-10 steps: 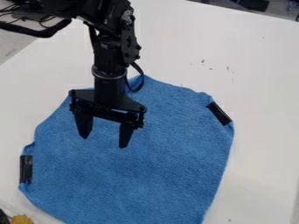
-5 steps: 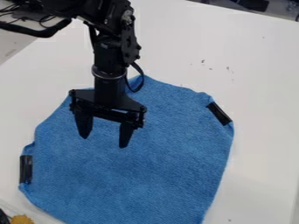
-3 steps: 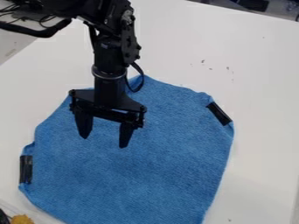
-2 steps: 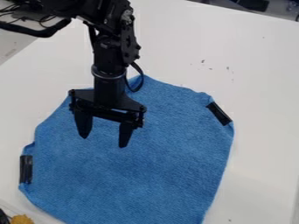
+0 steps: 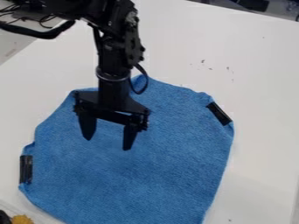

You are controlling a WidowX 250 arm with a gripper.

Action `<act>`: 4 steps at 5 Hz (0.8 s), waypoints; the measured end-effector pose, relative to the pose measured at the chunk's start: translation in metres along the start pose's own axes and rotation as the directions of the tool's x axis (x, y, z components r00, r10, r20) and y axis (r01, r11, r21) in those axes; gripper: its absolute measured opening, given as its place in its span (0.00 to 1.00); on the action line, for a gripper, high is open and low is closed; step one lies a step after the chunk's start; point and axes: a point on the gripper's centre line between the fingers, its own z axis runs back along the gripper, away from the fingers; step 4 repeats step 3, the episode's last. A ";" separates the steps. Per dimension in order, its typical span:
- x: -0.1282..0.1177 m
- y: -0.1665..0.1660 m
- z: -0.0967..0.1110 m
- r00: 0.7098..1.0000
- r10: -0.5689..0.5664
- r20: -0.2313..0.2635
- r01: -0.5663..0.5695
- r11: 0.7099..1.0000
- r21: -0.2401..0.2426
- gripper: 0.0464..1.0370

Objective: Move the cloth to the bottom of the table

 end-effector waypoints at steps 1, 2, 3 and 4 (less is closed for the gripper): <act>0.000 0.001 0.000 1.000 0.003 0.000 -0.003 1.000 0.000 0.96; 0.000 0.001 0.000 1.000 0.003 0.000 -0.003 1.000 0.000 0.96; 0.000 0.002 0.000 1.000 0.010 -0.002 -0.010 1.000 -0.002 0.96; 0.000 0.002 0.000 1.000 0.010 -0.002 -0.010 1.000 -0.002 0.96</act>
